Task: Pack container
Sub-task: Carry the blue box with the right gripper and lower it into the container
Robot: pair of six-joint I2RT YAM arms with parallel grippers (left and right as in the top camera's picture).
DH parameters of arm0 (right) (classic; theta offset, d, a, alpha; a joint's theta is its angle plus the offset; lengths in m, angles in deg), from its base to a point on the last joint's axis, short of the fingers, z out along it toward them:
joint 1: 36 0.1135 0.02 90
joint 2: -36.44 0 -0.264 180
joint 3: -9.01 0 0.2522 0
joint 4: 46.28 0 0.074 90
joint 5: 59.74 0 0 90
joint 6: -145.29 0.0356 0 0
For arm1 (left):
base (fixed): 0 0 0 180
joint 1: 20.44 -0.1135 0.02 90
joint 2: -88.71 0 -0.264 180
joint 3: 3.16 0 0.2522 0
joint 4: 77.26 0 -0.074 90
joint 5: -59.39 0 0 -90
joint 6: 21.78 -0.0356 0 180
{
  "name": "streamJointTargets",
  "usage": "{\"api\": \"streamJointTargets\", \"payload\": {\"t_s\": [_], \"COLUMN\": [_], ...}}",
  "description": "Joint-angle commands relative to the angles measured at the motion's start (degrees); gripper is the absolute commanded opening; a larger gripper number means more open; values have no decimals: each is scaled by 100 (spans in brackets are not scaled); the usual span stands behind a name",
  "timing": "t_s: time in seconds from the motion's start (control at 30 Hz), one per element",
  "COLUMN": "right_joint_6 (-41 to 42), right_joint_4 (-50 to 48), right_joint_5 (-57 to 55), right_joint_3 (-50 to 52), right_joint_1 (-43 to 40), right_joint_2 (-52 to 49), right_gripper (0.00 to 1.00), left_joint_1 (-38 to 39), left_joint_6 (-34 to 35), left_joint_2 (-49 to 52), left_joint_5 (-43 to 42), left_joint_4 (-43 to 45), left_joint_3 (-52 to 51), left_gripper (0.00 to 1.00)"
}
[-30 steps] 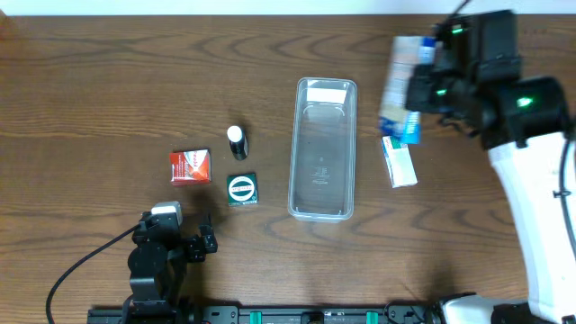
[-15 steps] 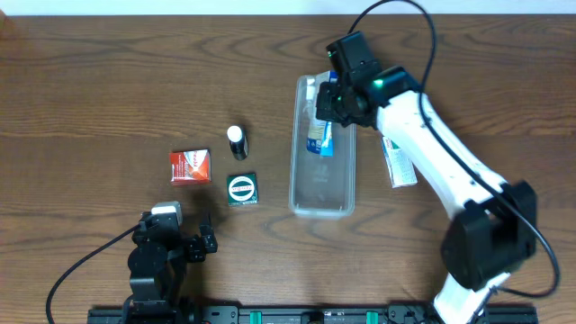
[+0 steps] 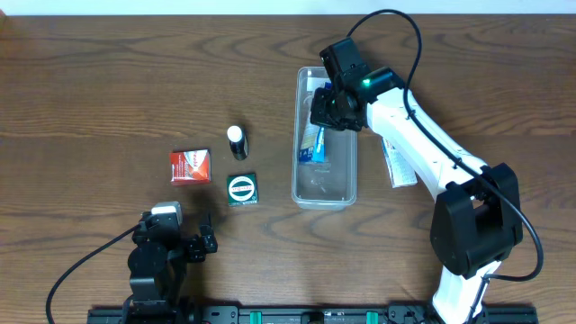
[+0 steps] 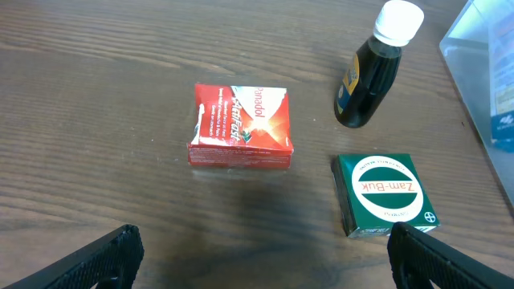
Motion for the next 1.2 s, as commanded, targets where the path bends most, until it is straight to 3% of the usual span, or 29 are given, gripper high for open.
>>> {"api": "streamJointTargets", "payload": {"t_s": [0.0, 0.2, 0.57, 0.8, 1.17], "right_joint_6": [-111, -879, -1097, -616, 286], "right_joint_4": [9, -35, -254, -361, -549], "right_joint_5": [302, 319, 323, 319, 319], "right_joint_3": [-11, -11, 26, 28, 28], "right_joint_1": [52, 52, 68, 68, 28], "right_joint_2": [-50, -50, -140, -501, -645], "right_gripper": [7, 11, 10, 18, 12], "left_joint_1": [-35, -35, -35, -35, -35], "left_joint_6": [-96, -96, -96, -96, -96], "left_joint_2": [-37, -37, -37, -37, -37], "left_joint_5": [-15, -15, -15, -15, -17], "left_joint_4": [26, 26, 26, 26, 26], "left_joint_3": [-72, -72, -72, -72, -72], "left_gripper": [98, 98, 98, 98, 98]}}
